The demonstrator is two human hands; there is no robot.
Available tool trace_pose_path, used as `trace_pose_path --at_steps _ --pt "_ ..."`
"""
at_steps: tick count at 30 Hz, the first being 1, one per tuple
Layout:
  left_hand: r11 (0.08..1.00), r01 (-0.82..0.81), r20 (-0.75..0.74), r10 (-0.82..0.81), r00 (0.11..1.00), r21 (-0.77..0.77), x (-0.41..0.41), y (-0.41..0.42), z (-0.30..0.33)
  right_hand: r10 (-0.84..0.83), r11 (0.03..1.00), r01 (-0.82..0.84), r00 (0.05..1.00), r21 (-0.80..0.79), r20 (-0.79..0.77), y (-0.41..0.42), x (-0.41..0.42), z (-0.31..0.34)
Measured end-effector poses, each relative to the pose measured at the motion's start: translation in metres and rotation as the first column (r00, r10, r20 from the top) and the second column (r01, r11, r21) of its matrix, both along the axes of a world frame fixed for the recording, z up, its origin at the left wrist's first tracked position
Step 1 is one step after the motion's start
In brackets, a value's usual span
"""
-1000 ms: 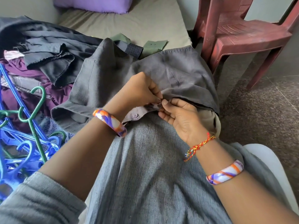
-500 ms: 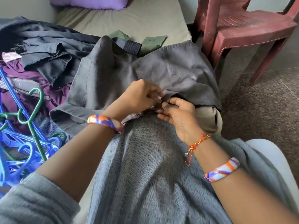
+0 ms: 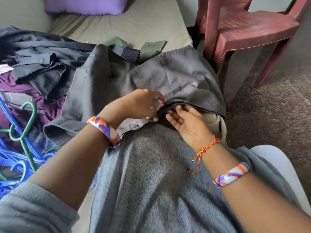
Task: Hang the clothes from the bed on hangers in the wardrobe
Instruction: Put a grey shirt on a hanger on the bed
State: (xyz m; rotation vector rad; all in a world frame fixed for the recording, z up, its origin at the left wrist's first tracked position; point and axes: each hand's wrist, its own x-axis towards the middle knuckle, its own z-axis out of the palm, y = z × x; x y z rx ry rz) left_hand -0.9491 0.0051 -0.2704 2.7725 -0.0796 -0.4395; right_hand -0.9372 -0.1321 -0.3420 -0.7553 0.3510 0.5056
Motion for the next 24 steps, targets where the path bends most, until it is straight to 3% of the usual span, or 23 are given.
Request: trace_pose_path --at_steps 2,7,12,16,21,24 --pt "0.991 0.091 -0.143 -0.077 0.987 0.096 0.006 -0.006 0.005 -0.023 0.999 0.023 1.0 -0.03 0.006 -0.002 0.004 0.001" --pt "0.995 0.097 0.205 -0.099 0.974 0.019 0.035 -0.038 0.012 -0.04 0.981 0.049 0.998 -0.185 0.052 -0.012 0.004 0.002" --pt "0.958 0.221 0.227 -0.26 0.939 0.183 0.061 -0.06 -0.002 -0.029 0.965 0.061 0.992 -0.257 0.125 -0.024 0.004 0.003" --pt "0.978 0.175 0.195 -0.195 0.961 0.111 0.066 -0.056 -0.006 -0.097 0.966 0.122 0.988 -0.229 0.118 -0.032 0.008 0.003" --pt "0.985 0.008 0.085 0.007 0.996 -0.171 0.063 -0.044 -0.013 -0.032 0.979 0.045 0.997 -0.196 0.072 -0.033 0.008 0.002" --pt "0.988 0.026 0.141 -0.005 0.99 -0.15 0.061 -0.044 -0.016 -0.005 0.98 0.013 0.999 -0.197 0.042 -0.032 0.01 0.001"
